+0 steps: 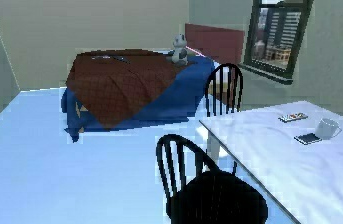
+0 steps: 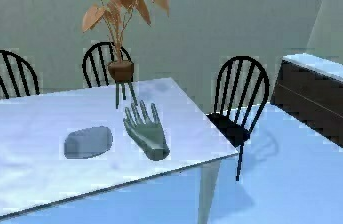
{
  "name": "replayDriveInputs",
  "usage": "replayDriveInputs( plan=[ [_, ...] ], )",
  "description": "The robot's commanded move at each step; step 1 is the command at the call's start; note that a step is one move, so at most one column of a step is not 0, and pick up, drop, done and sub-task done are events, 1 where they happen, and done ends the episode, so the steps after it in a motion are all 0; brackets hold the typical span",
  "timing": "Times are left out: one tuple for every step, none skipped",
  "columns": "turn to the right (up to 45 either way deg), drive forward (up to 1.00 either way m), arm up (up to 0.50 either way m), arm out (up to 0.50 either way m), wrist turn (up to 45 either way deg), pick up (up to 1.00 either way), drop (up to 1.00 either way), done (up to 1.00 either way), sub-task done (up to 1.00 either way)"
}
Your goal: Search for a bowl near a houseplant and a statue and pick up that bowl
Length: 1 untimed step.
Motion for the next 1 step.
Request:
replayDriveInputs(
  plan=[
    [-21.0, 0.00, 0.00, 0.00, 0.0, 0.00, 0.00, 0.00, 0.00]
  ],
)
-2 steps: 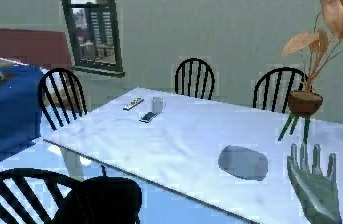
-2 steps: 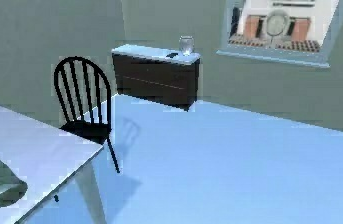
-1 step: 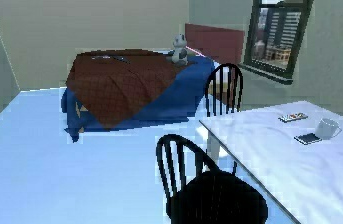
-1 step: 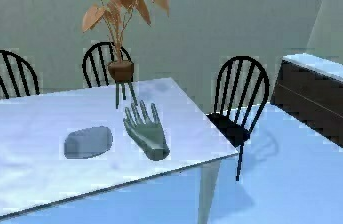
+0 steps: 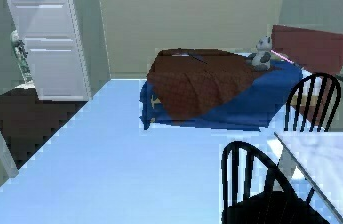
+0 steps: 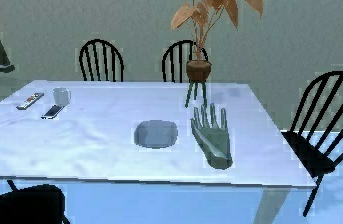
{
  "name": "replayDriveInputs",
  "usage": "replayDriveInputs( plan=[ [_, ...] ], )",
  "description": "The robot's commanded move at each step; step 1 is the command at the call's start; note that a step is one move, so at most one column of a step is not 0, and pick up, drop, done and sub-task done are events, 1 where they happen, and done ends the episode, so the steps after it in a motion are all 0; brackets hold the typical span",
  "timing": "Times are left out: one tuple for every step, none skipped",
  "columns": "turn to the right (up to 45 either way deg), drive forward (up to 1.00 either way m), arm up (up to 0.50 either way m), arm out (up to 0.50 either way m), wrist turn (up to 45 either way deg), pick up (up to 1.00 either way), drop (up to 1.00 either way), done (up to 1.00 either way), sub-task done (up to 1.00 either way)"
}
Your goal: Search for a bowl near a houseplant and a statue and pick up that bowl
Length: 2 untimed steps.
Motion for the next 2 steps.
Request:
replayDriveInputs(
  plan=[
    [0.0, 0.00, 0.50, 0.00, 0.0, 0.00, 0.00, 0.00, 0.00],
    [0.0, 0.00, 0.38, 0.00, 0.0, 0.00, 0.00, 0.00, 0.00]
  ],
)
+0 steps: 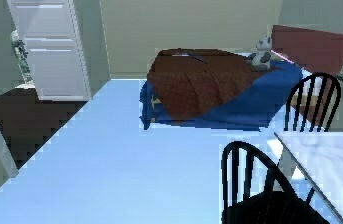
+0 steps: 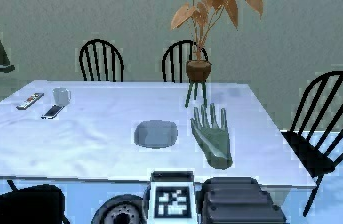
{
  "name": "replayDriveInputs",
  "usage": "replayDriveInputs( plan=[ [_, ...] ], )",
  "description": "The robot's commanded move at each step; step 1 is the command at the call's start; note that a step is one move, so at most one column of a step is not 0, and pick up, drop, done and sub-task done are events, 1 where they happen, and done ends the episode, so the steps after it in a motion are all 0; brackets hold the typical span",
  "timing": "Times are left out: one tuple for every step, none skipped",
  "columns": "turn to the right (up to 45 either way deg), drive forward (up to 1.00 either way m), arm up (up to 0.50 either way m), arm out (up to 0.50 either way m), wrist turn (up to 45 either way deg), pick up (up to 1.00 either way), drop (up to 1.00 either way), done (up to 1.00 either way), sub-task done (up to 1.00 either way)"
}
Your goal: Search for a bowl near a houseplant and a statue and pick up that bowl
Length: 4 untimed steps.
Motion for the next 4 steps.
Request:
replayDriveInputs(
  plan=[
    [0.0, 0.00, 0.00, 0.42, 0.0, 0.00, 0.00, 0.00, 0.00],
    [0.0, 0.00, 0.00, 0.00, 45.0, 0.00, 0.00, 0.00, 0.00],
    [0.0, 0.00, 0.00, 0.00, 45.0, 0.00, 0.00, 0.00, 0.00],
    [0.0, 0.00, 0.00, 0.00, 45.0, 0.00, 0.00, 0.00, 0.00]
  ],
)
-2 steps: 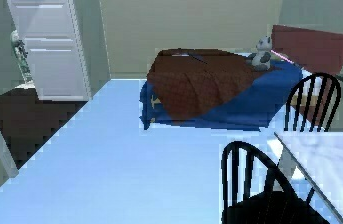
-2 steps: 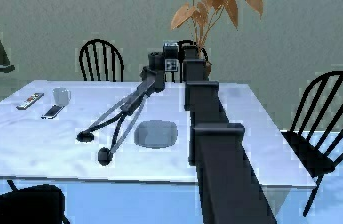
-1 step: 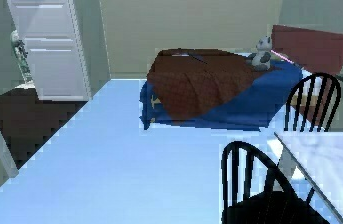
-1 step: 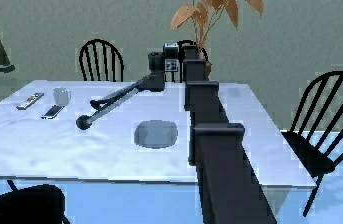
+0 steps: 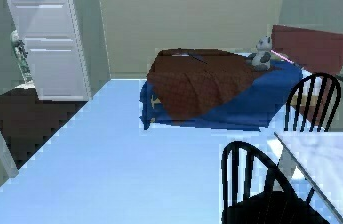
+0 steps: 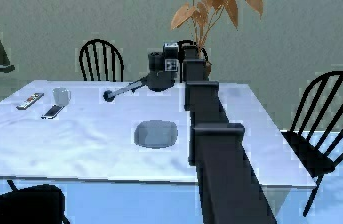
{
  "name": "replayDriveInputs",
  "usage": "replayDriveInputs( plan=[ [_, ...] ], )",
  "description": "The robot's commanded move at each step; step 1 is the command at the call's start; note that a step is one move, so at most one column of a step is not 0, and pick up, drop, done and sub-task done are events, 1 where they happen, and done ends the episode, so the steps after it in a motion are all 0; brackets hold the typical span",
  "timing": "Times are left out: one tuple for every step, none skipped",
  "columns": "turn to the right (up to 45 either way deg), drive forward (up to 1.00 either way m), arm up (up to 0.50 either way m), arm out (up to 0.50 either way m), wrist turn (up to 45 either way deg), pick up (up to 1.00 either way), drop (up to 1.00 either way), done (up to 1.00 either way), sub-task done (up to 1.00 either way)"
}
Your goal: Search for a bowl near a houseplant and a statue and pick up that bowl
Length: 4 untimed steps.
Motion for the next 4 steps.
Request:
replayDriveInputs(
  plan=[
    [0.0, 0.00, 0.00, 0.00, 45.0, 0.00, 0.00, 0.00, 0.00],
    [0.0, 0.00, -0.26, 0.00, 0.0, 0.00, 0.00, 0.00, 0.00],
    [0.0, 0.00, 0.00, 0.00, 0.0, 1.00, 0.00, 0.00, 0.00],
    [0.0, 0.00, 0.10, 0.00, 0.0, 0.00, 0.00, 0.00, 0.00]
  ],
)
